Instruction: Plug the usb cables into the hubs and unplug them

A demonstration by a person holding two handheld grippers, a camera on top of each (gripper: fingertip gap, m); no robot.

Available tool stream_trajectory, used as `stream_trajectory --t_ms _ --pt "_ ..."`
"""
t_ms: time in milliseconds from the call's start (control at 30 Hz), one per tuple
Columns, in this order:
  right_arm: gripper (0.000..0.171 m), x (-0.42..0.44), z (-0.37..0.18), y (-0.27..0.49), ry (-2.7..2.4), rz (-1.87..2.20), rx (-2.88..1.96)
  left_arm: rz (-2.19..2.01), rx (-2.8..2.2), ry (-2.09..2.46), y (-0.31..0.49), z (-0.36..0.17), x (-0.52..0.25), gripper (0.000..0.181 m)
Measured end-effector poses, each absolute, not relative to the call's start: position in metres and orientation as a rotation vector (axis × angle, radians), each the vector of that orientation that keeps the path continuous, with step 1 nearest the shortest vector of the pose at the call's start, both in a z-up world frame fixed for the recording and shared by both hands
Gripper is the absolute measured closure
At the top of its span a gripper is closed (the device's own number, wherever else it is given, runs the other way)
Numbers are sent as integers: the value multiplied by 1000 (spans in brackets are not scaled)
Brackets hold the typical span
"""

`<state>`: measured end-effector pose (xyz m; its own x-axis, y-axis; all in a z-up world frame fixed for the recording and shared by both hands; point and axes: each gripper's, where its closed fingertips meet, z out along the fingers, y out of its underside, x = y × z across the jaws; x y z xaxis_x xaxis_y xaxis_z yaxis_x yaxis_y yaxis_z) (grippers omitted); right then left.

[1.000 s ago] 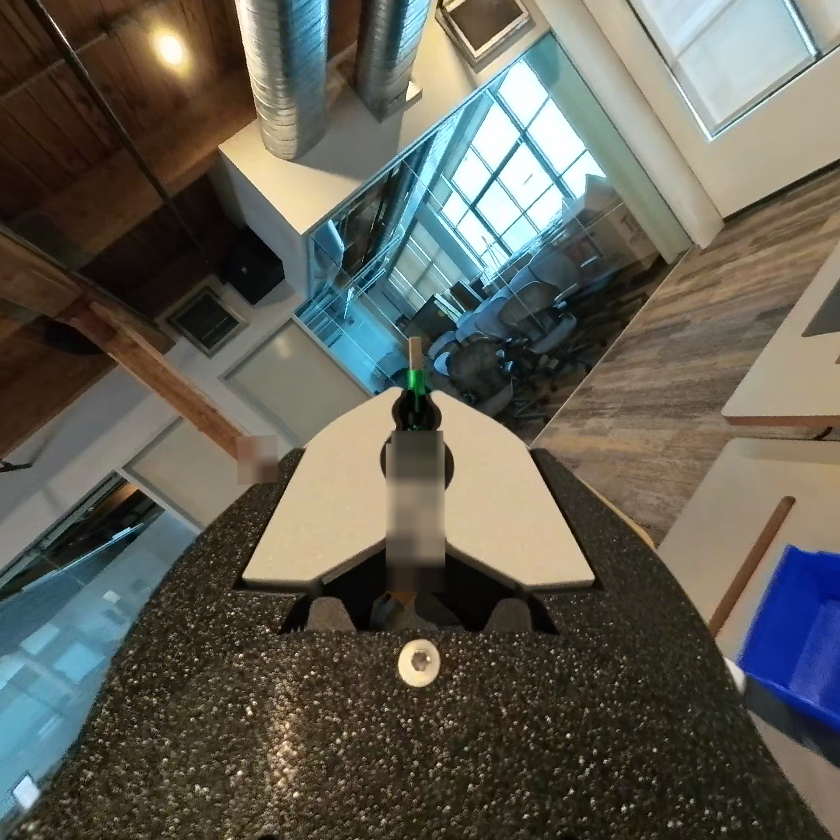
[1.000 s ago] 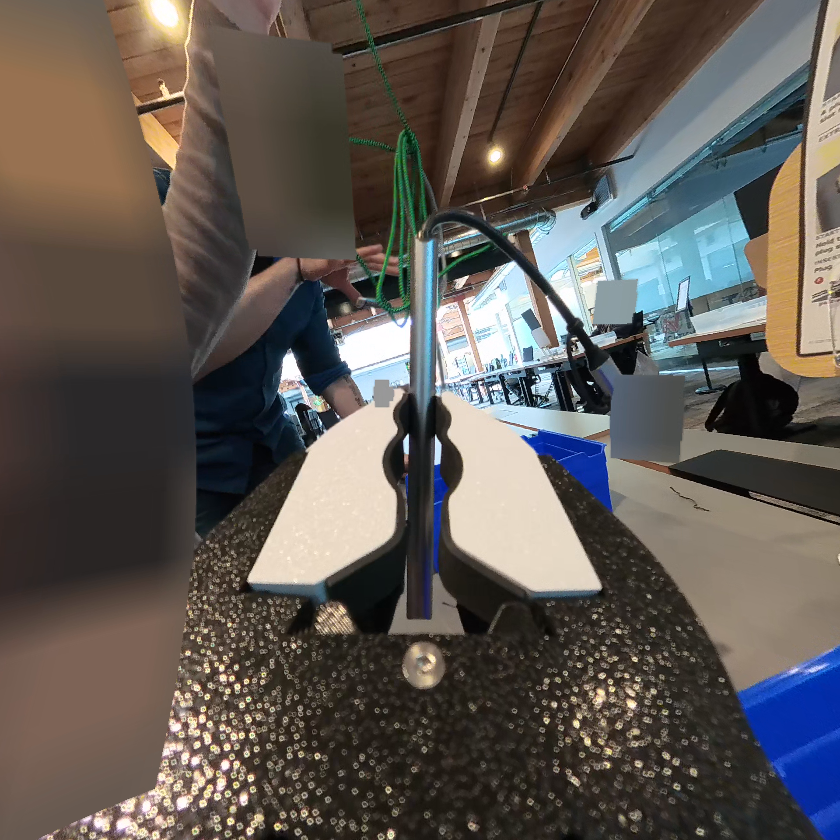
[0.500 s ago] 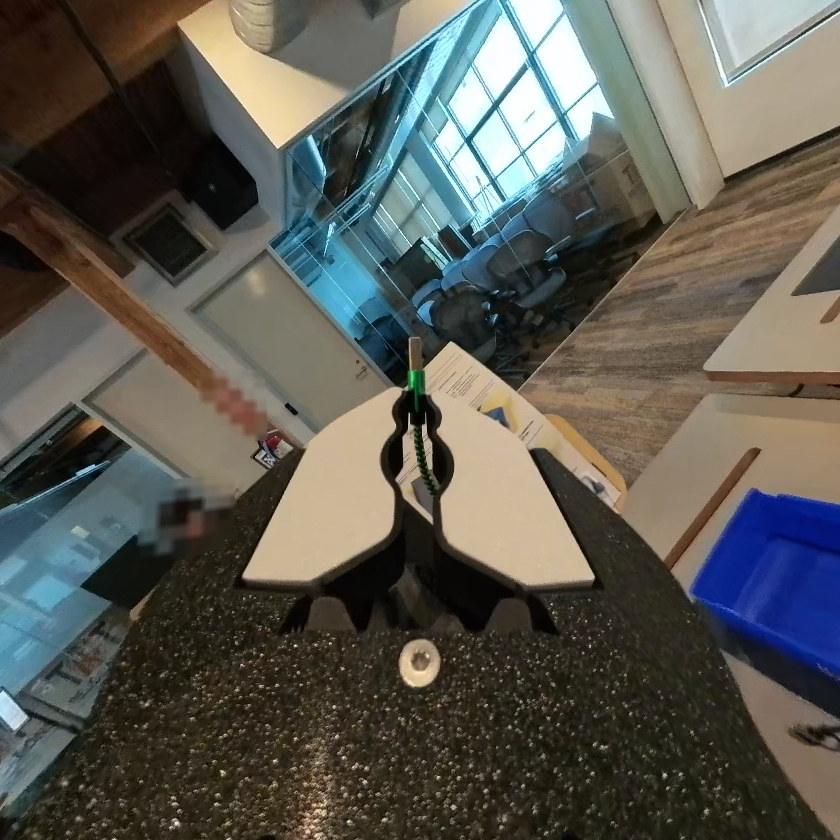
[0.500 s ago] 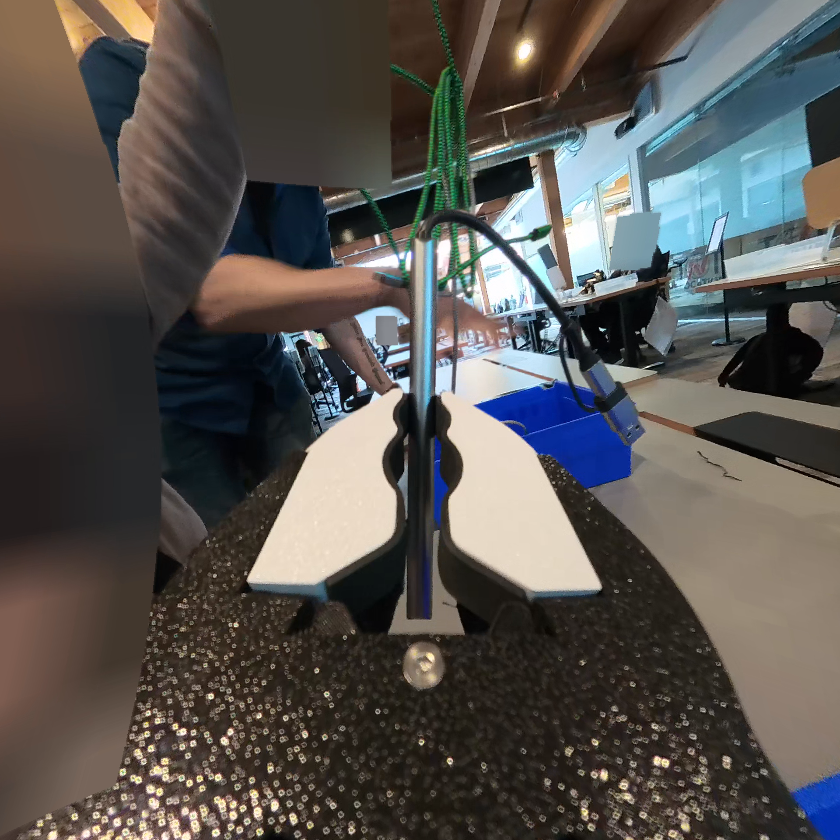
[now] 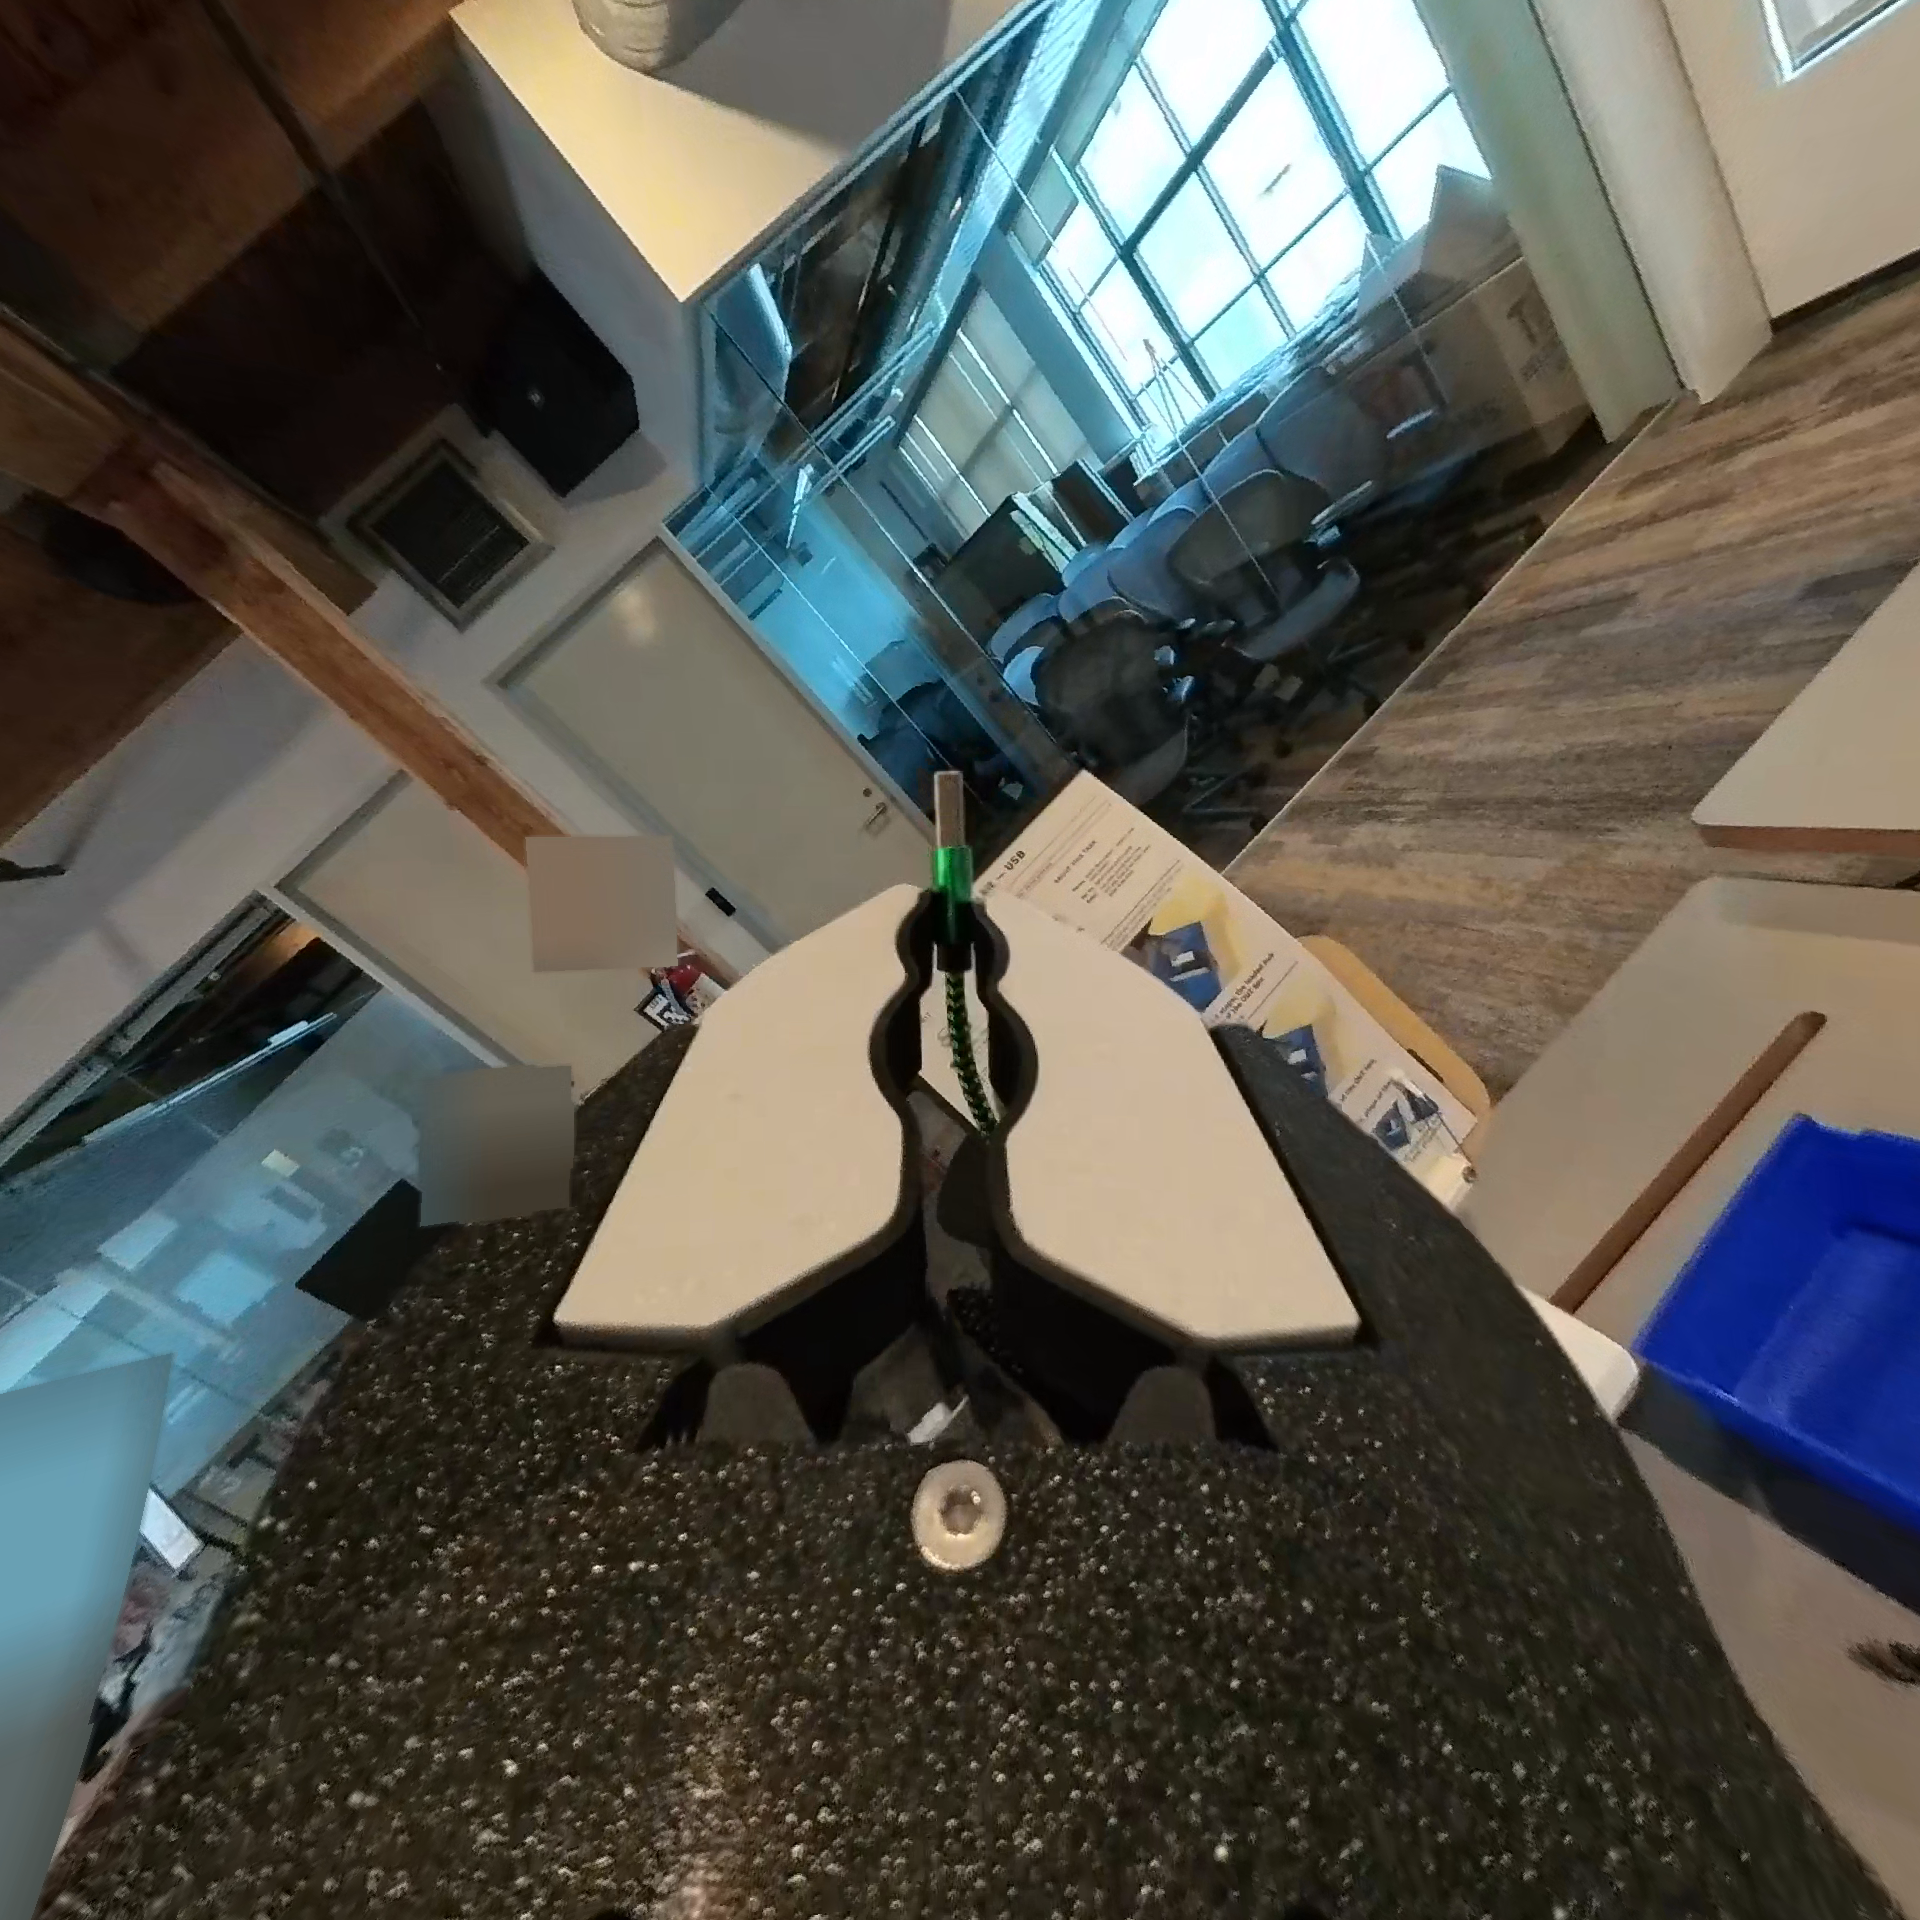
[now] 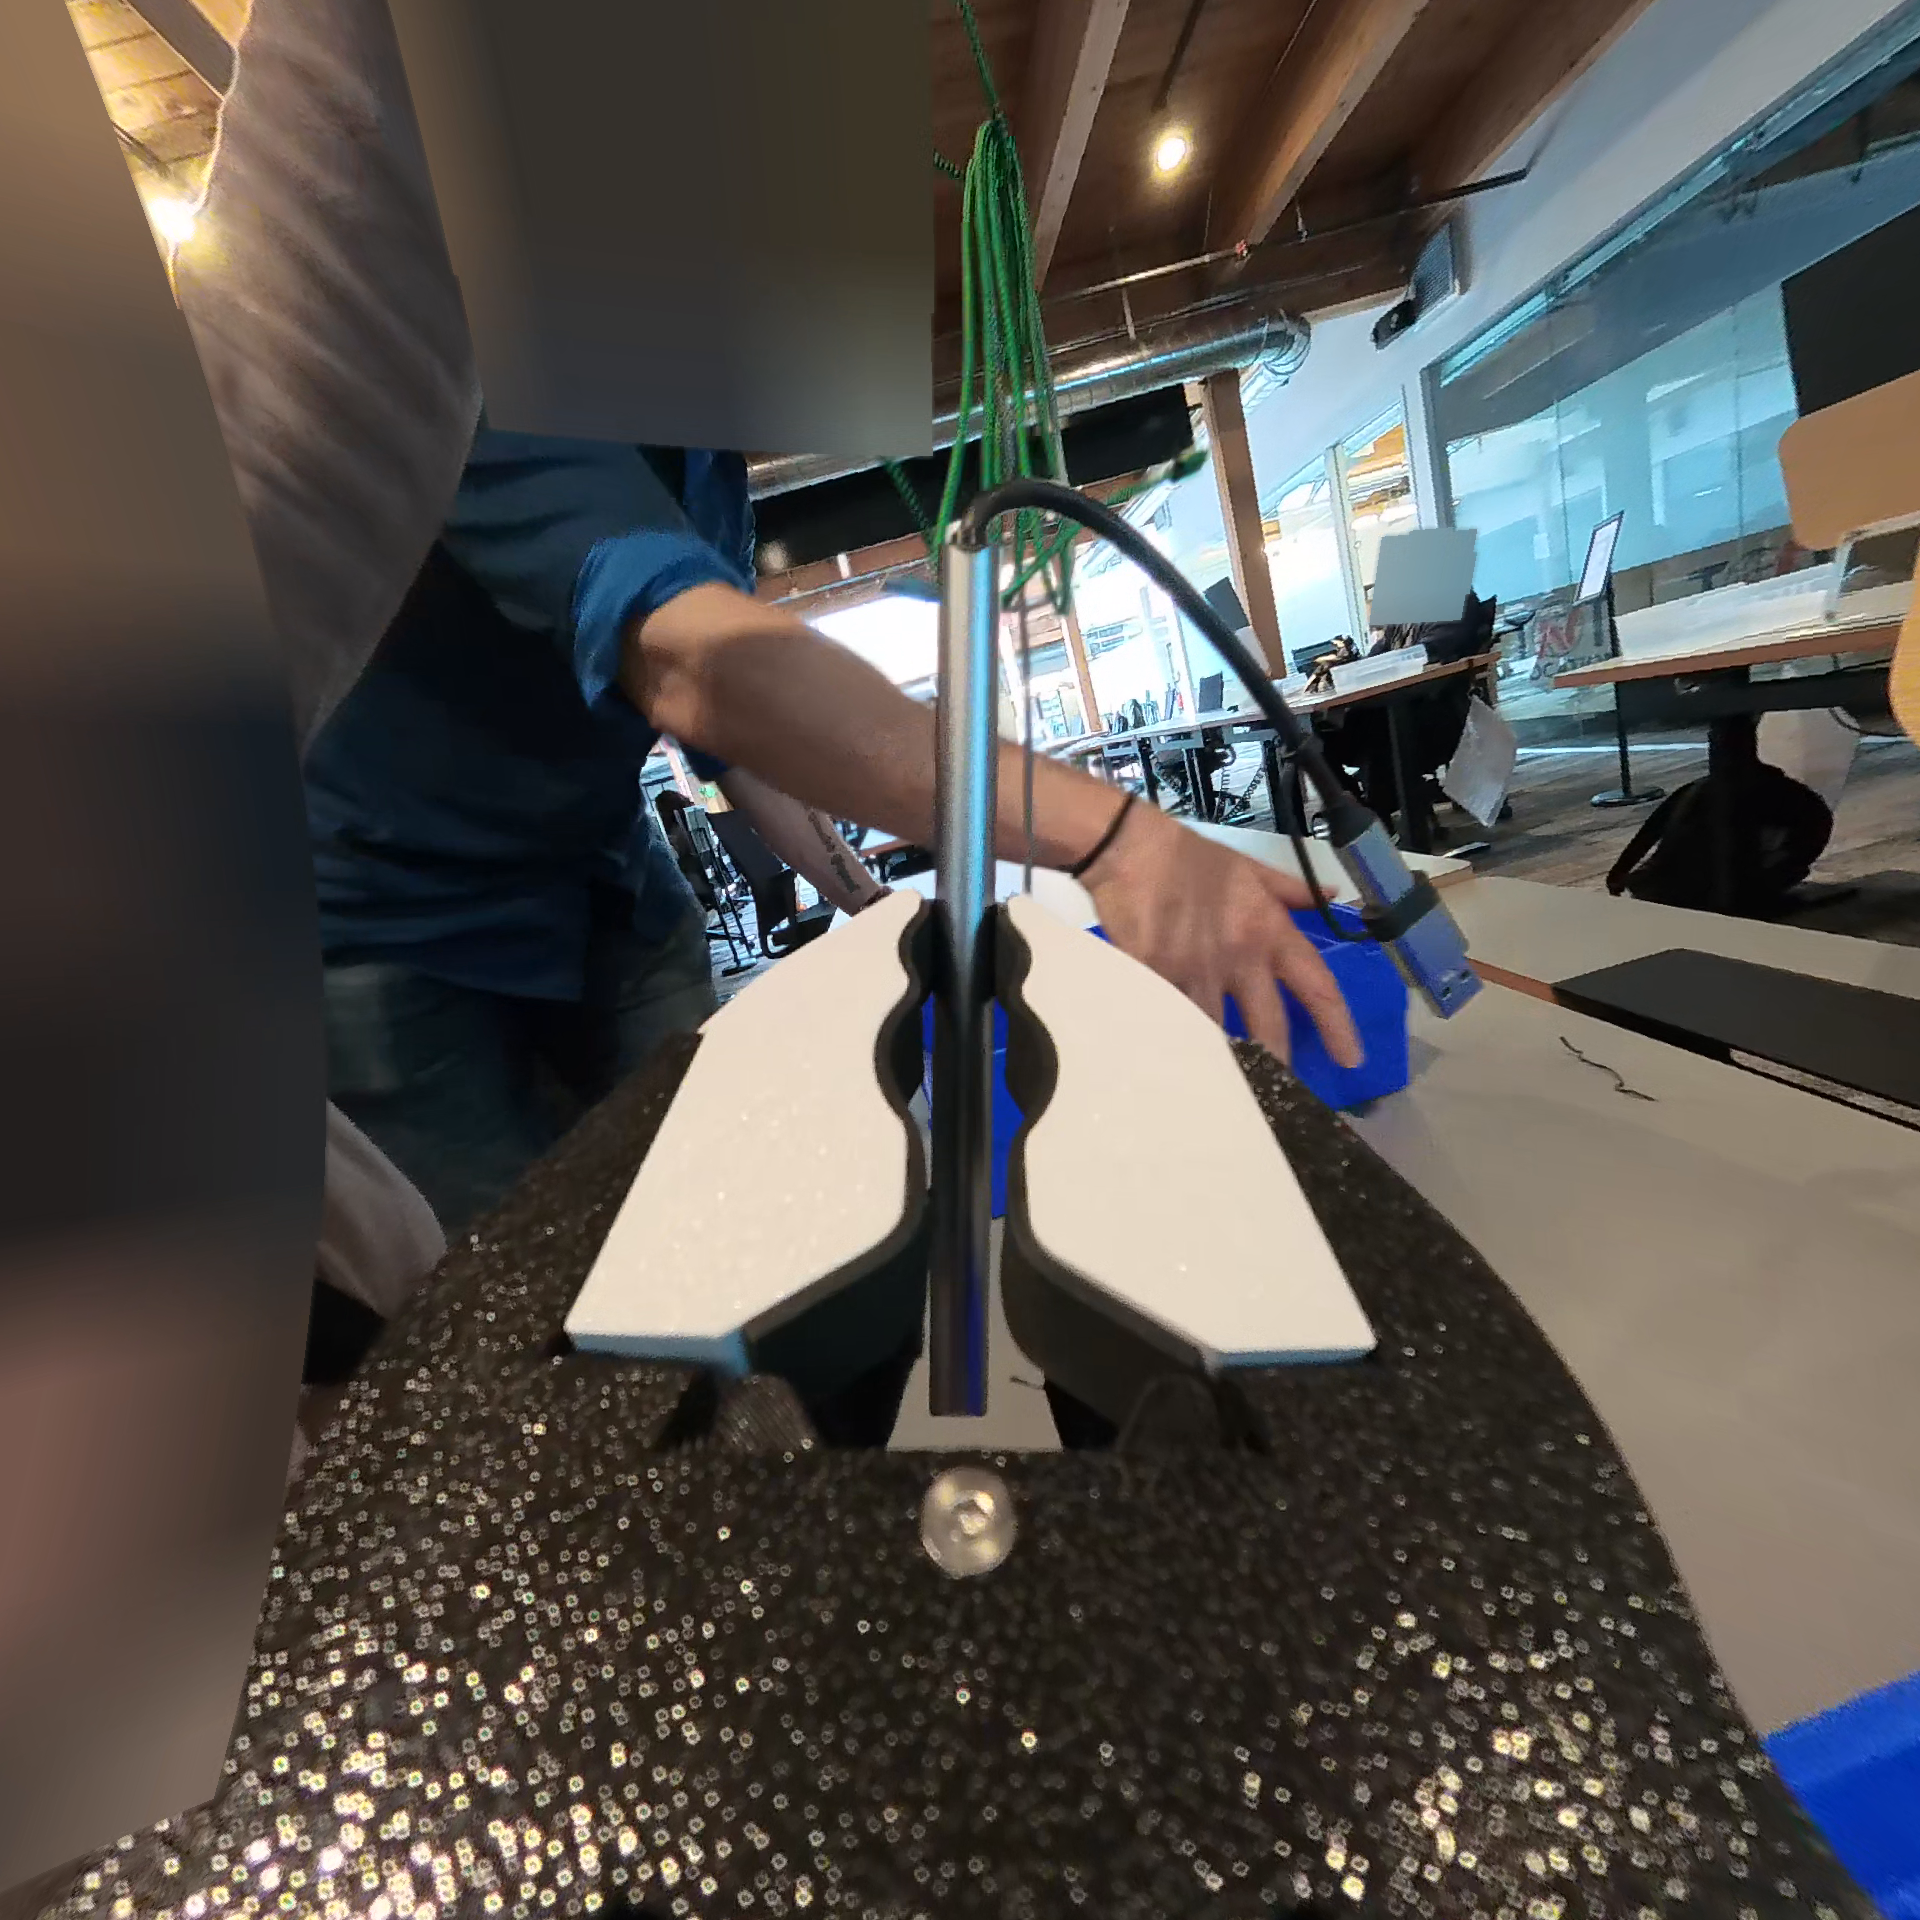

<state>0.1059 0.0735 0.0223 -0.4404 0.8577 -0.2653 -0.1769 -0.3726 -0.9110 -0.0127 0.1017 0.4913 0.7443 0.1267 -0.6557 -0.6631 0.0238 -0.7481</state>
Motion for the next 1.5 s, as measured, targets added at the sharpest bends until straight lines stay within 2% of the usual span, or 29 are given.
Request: stream_trajectory --t_ms 267,533,633,1267,1500 --pt "162 107 23 73 -1117 1890 -1007 635 -1430 495 106 489 -3 174" --pt "162 107 24 74 -1111 1884 -1005 647 -1319 465 93 539 19 175" --pt "162 109 25 74 -1108 1874 -1001 601 -1309 466 94 542 29 175" --pt "162 117 24 95 -1038 1825 -1057 438 -1752 412 164 376 -25 174" --pt "162 115 22 94 -1048 1810 -1063 295 -1828 409 173 364 -15 174"
